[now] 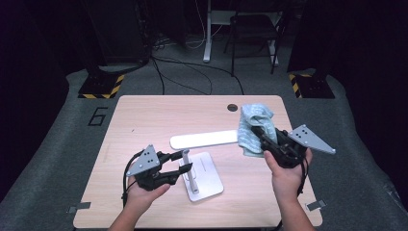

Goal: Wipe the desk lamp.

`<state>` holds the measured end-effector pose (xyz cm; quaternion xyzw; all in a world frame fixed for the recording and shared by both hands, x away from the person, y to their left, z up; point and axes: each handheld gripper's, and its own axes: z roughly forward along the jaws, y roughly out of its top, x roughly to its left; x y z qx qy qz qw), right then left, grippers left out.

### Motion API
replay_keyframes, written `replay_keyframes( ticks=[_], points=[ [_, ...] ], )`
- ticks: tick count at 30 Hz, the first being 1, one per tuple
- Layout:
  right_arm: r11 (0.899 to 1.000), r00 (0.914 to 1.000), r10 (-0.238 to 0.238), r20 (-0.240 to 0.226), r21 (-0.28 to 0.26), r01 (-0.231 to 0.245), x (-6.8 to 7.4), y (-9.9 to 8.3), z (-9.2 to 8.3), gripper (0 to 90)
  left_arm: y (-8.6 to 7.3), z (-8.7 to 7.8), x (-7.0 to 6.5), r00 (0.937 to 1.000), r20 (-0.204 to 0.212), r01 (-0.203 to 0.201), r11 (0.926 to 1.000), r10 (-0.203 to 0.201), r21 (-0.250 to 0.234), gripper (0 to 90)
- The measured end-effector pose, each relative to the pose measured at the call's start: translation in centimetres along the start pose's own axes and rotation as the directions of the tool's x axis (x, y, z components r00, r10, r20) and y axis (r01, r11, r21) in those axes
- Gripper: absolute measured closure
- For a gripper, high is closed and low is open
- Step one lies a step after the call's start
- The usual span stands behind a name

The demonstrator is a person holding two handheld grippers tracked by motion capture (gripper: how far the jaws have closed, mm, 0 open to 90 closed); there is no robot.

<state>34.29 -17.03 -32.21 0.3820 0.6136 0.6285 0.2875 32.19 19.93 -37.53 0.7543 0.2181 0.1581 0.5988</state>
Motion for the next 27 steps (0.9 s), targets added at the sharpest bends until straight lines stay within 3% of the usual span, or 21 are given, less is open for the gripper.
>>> replay_keyframes(
  ticks=[14,19,27],
  points=[
    [0.998,0.9964,0.047,0.071,0.029,-0.049,-3.6,0.0,-1.5,67.2,0.0,0.0,0.0,1.0000,-0.002,0.002,1.0000,-0.002,-0.001,52.9],
    [0.999,0.9965,0.040,0.073,0.034,-0.042,-3.4,0.1,-1.2,67.4,-0.1,-0.1,0.1,1.0000,-0.001,0.005,1.0000,-0.006,-0.004,52.9],
    [0.998,0.9996,0.027,0.012,0.048,-0.028,-1.5,0.5,0.0,67.7,-0.1,0.0,0.1,1.0000,0.001,0.005,1.0000,-0.005,-0.003,52.9]
  ],
)
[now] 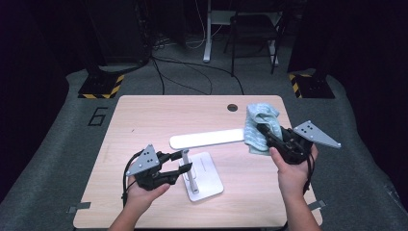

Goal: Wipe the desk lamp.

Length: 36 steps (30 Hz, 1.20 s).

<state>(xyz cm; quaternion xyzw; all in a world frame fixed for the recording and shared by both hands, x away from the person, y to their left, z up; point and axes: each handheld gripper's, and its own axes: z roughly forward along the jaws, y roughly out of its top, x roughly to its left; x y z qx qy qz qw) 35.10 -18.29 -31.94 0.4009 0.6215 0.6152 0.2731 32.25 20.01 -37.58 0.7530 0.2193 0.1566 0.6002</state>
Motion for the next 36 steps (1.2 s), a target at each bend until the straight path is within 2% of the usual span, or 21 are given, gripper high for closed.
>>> replay_keyframes(
  ticks=[1,2,3,4,8,14,17,18,19,21,24,25,32,36],
  points=[
    [1.000,0.9997,-0.003,-0.026,-0.001,0.003,0.8,0.1,0.3,67.7,0.0,0.0,0.0,1.0000,0.000,0.001,1.0000,-0.001,0.000,52.9],
    [1.000,0.9997,-0.003,-0.026,-0.001,0.003,0.8,0.1,0.3,67.7,0.0,0.0,0.1,1.0000,-0.003,-0.008,1.0000,0.008,0.000,52.9],
    [1.000,0.9986,-0.007,-0.052,-0.008,0.006,1.7,0.2,0.7,67.8,0.0,0.0,0.1,1.0000,-0.003,-0.007,1.0000,0.007,-0.001,52.9],
    [1.000,0.9986,-0.007,-0.052,-0.008,0.006,1.7,0.2,0.7,67.8,0.0,0.0,0.1,1.0000,-0.003,-0.007,1.0000,0.007,-0.001,52.9],
    [1.000,0.9931,-0.009,-0.117,-0.024,0.006,4.2,0.2,1.6,67.9,0.0,0.0,0.1,1.0000,-0.002,-0.005,1.0000,0.005,0.000,52.9],
    [0.998,0.9743,-0.061,-0.217,-0.033,0.055,7.8,0.7,2.7,67.8,0.0,-0.1,0.0,1.0000,-0.001,-0.007,1.0000,0.007,0.002,52.9],
    [0.996,0.9663,-0.090,-0.241,-0.046,0.081,9.1,0.8,3.0,67.8,0.0,-0.2,0.1,0.9999,-0.002,-0.013,0.9999,0.013,0.005,52.9],
    [0.995,0.9666,-0.100,-0.236,-0.048,0.091,9.4,0.8,3.0,67.9,-0.1,-0.2,0.0,1.0000,-0.002,0.003,1.0000,-0.003,0.001,52.9],
    [0.994,0.9676,-0.106,-0.229,-0.049,0.097,9.5,0.8,3.0,67.9,-0.1,-0.2,0.1,1.0000,-0.005,-0.006,1.0000,0.006,0.001,52.9],
    [0.993,0.9647,-0.115,-0.237,-0.053,0.105,9.3,0.8,3.0,68.0,-0.1,-0.2,0.0,1.0000,-0.005,-0.008,1.0000,0.008,-0.002,52.9],
    [0.995,0.9687,-0.101,-0.227,-0.047,0.093,8.5,0.7,2.8,68.0,-0.1,0.0,0.0,1.0000,-0.007,-0.006,1.0000,0.006,-0.005,52.9],
    [0.996,0.9739,-0.092,-0.208,-0.039,0.086,8.1,0.6,2.5,68.0,-0.1,0.0,0.0,1.0000,-0.007,-0.006,1.0000,0.006,-0.006,52.9],
    [0.999,0.9926,-0.042,-0.114,-0.031,0.038,4.2,0.1,0.8,68.1,-0.1,0.0,0.0,1.0000,-0.005,-0.004,1.0000,0.004,-0.007,52.9],
    [0.999,0.9980,-0.016,-0.061,-0.030,0.015,2.0,-0.4,-0.1,68.2,-0.1,0.1,-0.1,1.0000,-0.006,-0.006,1.0000,0.006,-0.006,52.9]
  ],
)
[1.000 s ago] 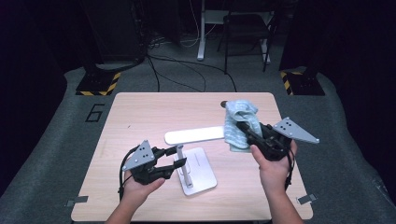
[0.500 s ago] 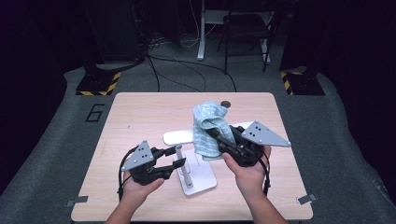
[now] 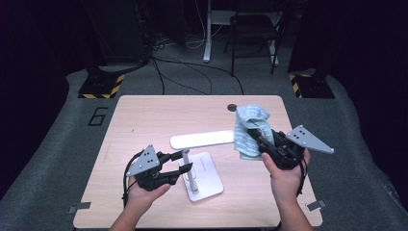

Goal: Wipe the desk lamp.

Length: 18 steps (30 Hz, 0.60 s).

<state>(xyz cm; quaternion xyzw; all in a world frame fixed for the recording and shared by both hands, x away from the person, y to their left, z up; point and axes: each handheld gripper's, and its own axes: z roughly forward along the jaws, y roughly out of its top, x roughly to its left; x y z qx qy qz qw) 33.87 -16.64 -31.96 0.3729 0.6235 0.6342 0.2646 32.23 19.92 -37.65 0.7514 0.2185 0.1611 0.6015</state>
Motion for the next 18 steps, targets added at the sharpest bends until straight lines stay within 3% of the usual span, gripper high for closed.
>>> replay_keyframes(
  ticks=[4,10,18],
  points=[
    [1.000,0.9984,0.025,0.050,-0.012,-0.025,-1.6,-0.5,-1.0,68.2,0.0,0.0,0.0,1.0000,0.001,-0.004,1.0000,0.003,0.002,52.9],
    [0.999,0.9962,0.036,0.080,-0.023,-0.034,-2.9,-0.9,-2.2,68.2,0.0,-0.1,0.0,1.0000,0.000,0.003,1.0000,-0.003,0.002,53.0],
    [0.999,0.9968,0.031,0.074,-0.043,-0.028,-2.4,-1.8,-3.4,68.4,0.0,-0.1,0.1,1.0000,-0.001,0.004,1.0000,-0.004,0.002,52.9]
  ],
)
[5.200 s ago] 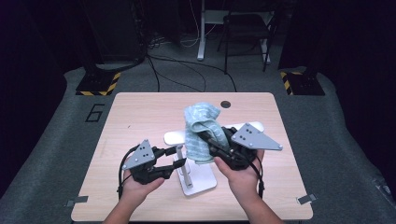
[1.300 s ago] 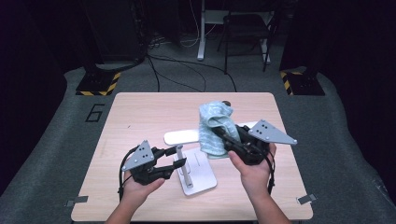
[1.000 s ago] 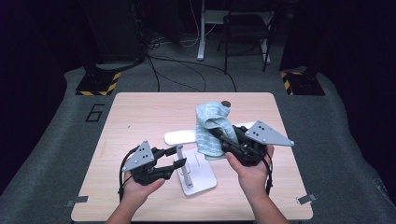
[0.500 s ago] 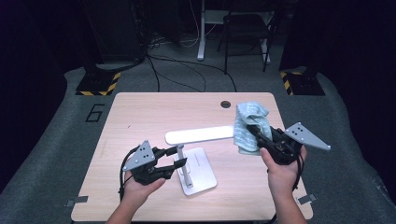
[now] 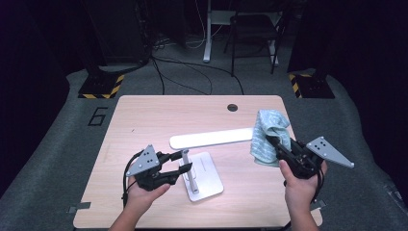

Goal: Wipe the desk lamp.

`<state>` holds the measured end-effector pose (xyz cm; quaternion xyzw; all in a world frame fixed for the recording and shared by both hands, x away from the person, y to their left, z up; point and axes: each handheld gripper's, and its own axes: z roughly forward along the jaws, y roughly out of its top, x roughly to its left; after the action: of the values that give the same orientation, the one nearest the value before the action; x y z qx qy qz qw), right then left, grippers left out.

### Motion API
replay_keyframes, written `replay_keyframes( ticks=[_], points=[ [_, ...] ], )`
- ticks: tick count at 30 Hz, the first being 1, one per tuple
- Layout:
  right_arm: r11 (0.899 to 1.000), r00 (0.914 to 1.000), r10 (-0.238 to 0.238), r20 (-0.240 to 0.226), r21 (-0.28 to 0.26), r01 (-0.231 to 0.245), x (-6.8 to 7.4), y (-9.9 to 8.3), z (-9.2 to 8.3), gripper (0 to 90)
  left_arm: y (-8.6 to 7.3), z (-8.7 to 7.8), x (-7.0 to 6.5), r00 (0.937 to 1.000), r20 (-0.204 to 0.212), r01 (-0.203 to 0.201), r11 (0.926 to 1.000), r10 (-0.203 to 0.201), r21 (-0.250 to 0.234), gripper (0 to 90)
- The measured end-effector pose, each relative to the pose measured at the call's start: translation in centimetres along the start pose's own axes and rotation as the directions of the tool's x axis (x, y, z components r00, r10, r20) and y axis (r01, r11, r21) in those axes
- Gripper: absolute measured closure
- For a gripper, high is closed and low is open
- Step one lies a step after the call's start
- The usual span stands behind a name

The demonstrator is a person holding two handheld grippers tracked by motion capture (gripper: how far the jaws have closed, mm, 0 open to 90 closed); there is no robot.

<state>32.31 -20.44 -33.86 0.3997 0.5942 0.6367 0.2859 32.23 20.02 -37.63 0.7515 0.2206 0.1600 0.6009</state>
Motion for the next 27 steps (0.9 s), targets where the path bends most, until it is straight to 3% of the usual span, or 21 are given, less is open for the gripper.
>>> replay_keyframes(
  ticks=[11,17,22,27],
  points=[
    [1.000,0.9979,-0.025,-0.060,0.001,0.025,2.3,-1.4,-0.3,69.0,0.0,0.0,0.1,1.0000,0.005,-0.001,1.0000,0.001,0.003,52.9],
    [1.000,0.9957,-0.013,-0.091,-0.004,0.013,3.0,-2.2,-0.3,69.0,0.0,0.0,0.1,1.0000,0.003,0.003,1.0000,-0.003,0.002,52.9],
    [0.999,0.9929,-0.044,-0.110,0.019,0.047,3.7,-3.2,-0.2,69.1,0.0,0.0,0.1,1.0000,0.001,0.005,1.0000,-0.005,-0.002,52.9],
    [0.997,0.9897,-0.045,-0.136,0.051,0.053,4.3,-4.3,0.2,69.1,0.0,0.1,0.1,0.9999,-0.009,0.008,1.0000,-0.008,-0.005,52.9]
  ],
)
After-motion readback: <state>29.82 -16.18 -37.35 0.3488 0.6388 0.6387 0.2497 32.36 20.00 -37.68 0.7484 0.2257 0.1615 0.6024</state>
